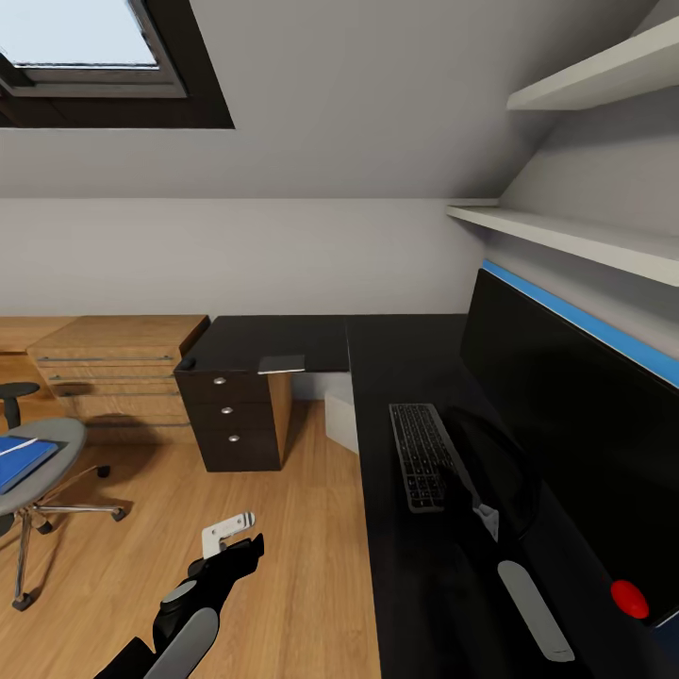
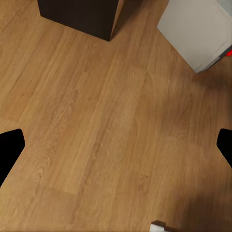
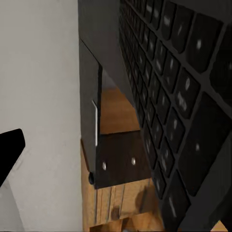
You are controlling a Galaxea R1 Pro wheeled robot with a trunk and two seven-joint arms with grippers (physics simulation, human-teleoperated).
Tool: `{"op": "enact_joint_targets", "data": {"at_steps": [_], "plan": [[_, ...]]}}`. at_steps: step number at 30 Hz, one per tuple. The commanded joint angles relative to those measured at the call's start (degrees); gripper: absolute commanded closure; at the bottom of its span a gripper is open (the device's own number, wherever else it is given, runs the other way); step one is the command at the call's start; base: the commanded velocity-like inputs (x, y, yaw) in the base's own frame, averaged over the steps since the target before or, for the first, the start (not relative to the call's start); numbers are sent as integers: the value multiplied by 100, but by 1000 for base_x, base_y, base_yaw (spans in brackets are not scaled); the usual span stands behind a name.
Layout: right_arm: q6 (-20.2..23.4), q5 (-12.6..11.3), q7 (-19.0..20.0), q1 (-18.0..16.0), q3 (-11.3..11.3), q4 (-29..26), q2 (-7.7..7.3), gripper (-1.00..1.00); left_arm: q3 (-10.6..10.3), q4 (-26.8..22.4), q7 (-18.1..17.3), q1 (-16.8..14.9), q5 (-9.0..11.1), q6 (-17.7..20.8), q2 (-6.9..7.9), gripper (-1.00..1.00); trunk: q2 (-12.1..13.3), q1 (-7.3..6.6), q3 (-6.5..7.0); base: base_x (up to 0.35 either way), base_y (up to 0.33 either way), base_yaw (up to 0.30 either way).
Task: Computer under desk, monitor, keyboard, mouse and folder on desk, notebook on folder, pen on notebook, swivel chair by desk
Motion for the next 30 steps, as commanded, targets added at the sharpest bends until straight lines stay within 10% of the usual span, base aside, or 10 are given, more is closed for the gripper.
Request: {"op": "enact_joint_targets", "data": {"at_steps": [1, 30], "plan": [[38, -37, 13, -3, -21, 0, 7, -100, -9, -8, 40, -7, 22, 17, 5, -100, -5, 0, -7, 0, 0, 0], [38, 31, 13, -3, -19, 0, 7, -100, -6, -8, 40, -7, 35, 17, 11, -100, -5, 0, -7, -31, -35, 0]]}}
